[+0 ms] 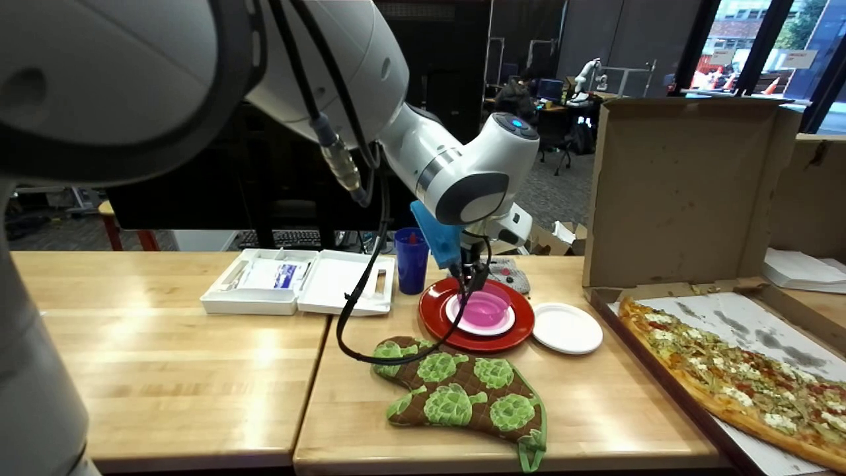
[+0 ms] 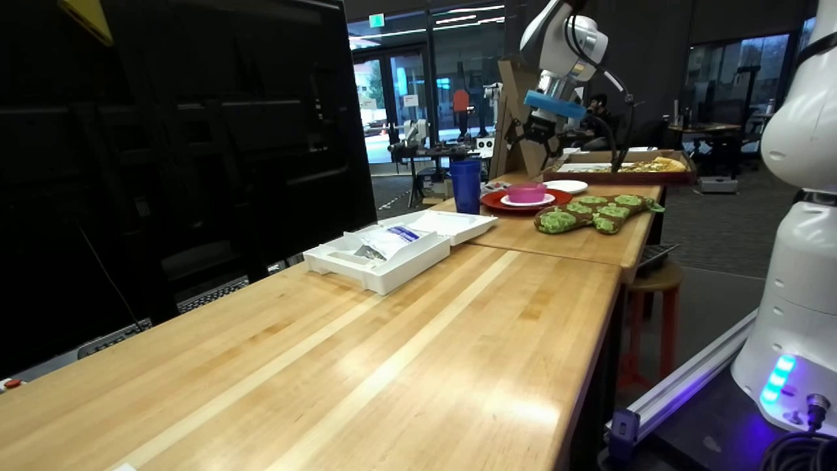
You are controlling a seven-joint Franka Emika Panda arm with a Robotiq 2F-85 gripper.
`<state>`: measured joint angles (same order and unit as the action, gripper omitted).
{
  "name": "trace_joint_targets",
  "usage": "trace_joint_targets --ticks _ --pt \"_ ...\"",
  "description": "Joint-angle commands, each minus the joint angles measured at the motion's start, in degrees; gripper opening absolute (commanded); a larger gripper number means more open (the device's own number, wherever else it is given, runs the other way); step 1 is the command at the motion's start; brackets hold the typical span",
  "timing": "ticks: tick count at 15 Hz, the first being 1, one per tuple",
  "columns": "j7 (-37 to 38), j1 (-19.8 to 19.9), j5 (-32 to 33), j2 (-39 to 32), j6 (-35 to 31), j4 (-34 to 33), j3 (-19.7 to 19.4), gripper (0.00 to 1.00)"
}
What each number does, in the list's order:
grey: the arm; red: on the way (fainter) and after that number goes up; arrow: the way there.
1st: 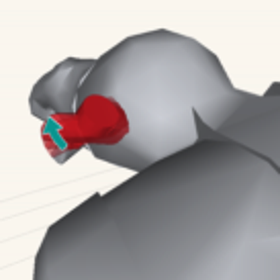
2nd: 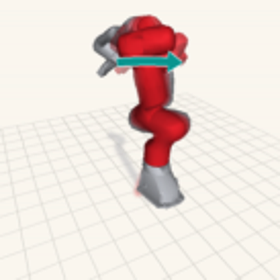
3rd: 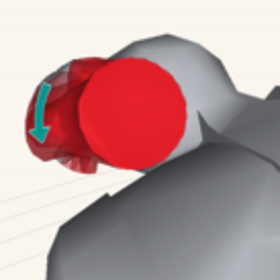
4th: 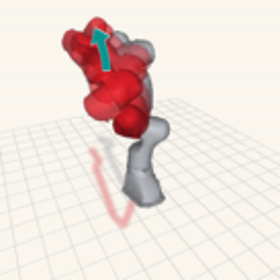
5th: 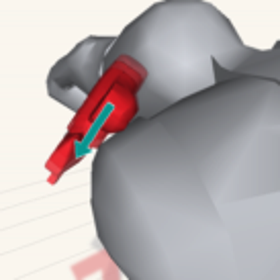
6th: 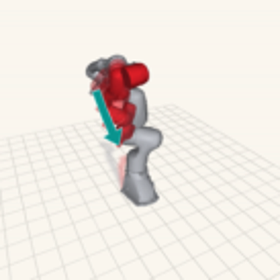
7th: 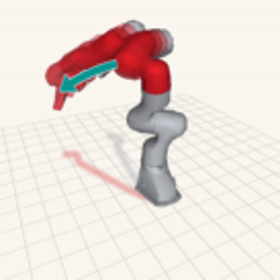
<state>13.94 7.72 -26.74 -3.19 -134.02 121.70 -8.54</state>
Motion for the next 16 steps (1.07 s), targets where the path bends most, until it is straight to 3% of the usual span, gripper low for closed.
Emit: trace_joint_targets --ticks 1,4,9,16 --pt "8.1 0.2 1.1 -0.6 -2.4 -0.8 -0.2 1.0" --pt "13.4 0.4 3.1 -1.3 -3.0 -0.8 -0.5 1.0" --pt "24.0 0.3 14.2 -2.2 -1.7 -0.2 -2.2 1.0" --pt "23.7 0.4 13.1 -2.8 -2.7 -0.3 -1.9 1.0"
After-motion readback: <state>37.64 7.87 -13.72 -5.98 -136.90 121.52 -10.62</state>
